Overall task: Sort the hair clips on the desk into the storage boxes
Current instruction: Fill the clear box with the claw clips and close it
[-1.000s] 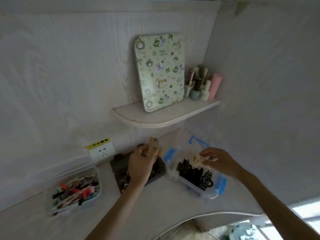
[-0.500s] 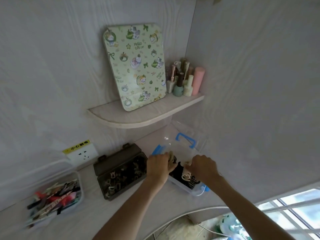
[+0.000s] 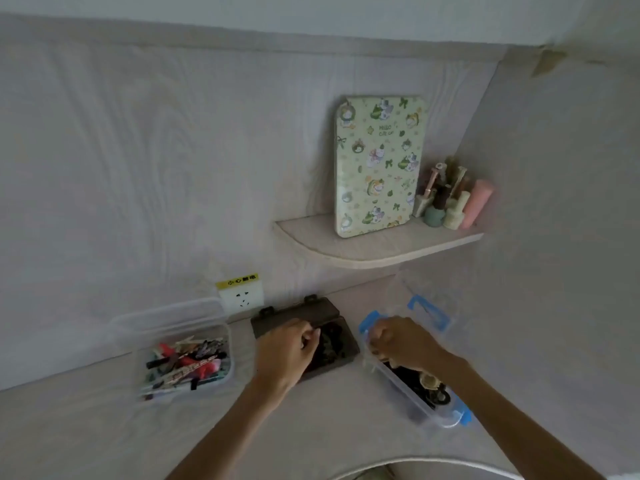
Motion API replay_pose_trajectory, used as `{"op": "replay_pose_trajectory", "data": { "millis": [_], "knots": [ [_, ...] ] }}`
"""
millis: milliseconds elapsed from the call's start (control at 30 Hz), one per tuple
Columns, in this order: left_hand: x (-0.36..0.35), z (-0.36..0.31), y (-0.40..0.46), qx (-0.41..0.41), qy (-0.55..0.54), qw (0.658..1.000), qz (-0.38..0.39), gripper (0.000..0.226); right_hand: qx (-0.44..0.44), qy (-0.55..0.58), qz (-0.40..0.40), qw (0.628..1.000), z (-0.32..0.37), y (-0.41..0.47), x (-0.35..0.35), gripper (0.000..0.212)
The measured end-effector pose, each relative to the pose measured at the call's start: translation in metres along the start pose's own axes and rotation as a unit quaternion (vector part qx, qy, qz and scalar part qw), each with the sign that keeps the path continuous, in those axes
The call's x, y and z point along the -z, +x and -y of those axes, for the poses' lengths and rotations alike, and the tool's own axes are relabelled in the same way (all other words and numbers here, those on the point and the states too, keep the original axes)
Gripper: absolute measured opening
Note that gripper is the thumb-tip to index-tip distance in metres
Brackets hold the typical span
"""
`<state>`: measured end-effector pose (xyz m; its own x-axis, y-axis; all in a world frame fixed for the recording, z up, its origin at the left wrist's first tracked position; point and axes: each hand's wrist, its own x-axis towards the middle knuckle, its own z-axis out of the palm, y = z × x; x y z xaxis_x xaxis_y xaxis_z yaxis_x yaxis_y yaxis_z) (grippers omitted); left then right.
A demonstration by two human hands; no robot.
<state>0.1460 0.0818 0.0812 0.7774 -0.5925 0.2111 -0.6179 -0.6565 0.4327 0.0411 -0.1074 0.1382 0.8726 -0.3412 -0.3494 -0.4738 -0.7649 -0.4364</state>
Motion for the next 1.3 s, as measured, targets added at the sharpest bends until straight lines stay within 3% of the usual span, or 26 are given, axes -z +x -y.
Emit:
{"op": "replay_pose_trajectory", "data": {
  "millis": [133, 267, 333, 400, 467, 533, 733, 833, 967, 1033, 1133, 1200, 1300],
  "knots": [
    [0.062, 0.091, -0.054, 0.17, 0.014, 0.985, -0.028, 0.04, 0.143, 0.012, 0.139, 0.98, 0.108, 0.028, -0.056, 0.015],
    [0.118, 0.171, -0.118, 0.36, 0.013, 0.929, -0.085, 0.024, 0.255, -0.043, 0.228, 0.939, 0.218, 0.046, -0.12, 0.021],
    [0.139, 0.202, -0.149, 0.413, 0.007, 0.898, -0.154, 0.014, 0.312, -0.073, 0.251, 0.913, 0.264, 0.049, -0.149, 0.02],
    [0.161, 0.239, -0.185, 0.452, -0.008, 0.866, -0.212, 0.02, 0.353, -0.115, 0.257, 0.893, 0.315, 0.053, -0.187, 0.026],
    [0.177, 0.27, -0.205, 0.478, -0.023, 0.854, -0.205, 0.029, 0.367, -0.135, 0.267, 0.881, 0.352, 0.057, -0.22, 0.037],
    [0.187, 0.308, -0.221, 0.511, -0.037, 0.846, -0.148, 0.036, 0.388, -0.165, 0.272, 0.865, 0.395, 0.061, -0.257, 0.048],
    [0.188, 0.372, -0.224, 0.517, -0.111, 0.848, -0.033, 0.048, 0.416, -0.222, 0.195, 0.86, 0.469, 0.081, -0.329, 0.07],
    [0.177, 0.393, -0.214, 0.514, -0.153, 0.844, -0.031, 0.057, 0.433, -0.232, 0.16, 0.856, 0.479, 0.094, -0.356, 0.074],
    [0.167, 0.417, -0.202, 0.544, -0.166, 0.82, -0.064, 0.033, 0.466, -0.238, 0.105, 0.846, 0.474, 0.099, -0.37, 0.068],
    [0.158, 0.423, -0.204, 0.562, -0.203, 0.798, -0.078, 0.033, 0.473, -0.233, 0.108, 0.843, 0.468, 0.098, -0.367, 0.067],
    [0.143, 0.421, -0.212, 0.524, -0.204, 0.827, -0.017, 0.047, 0.447, -0.202, 0.145, 0.859, 0.448, 0.095, -0.36, 0.049],
    [0.135, 0.41, -0.217, 0.492, -0.21, 0.845, 0.002, 0.043, 0.423, -0.185, 0.151, 0.874, 0.428, 0.092, -0.354, 0.037],
    [0.115, 0.4, -0.22, 0.448, -0.183, 0.875, 0.024, 0.038, 0.377, -0.14, 0.172, 0.899, 0.4, 0.086, -0.338, 0.041]
  ]
}}
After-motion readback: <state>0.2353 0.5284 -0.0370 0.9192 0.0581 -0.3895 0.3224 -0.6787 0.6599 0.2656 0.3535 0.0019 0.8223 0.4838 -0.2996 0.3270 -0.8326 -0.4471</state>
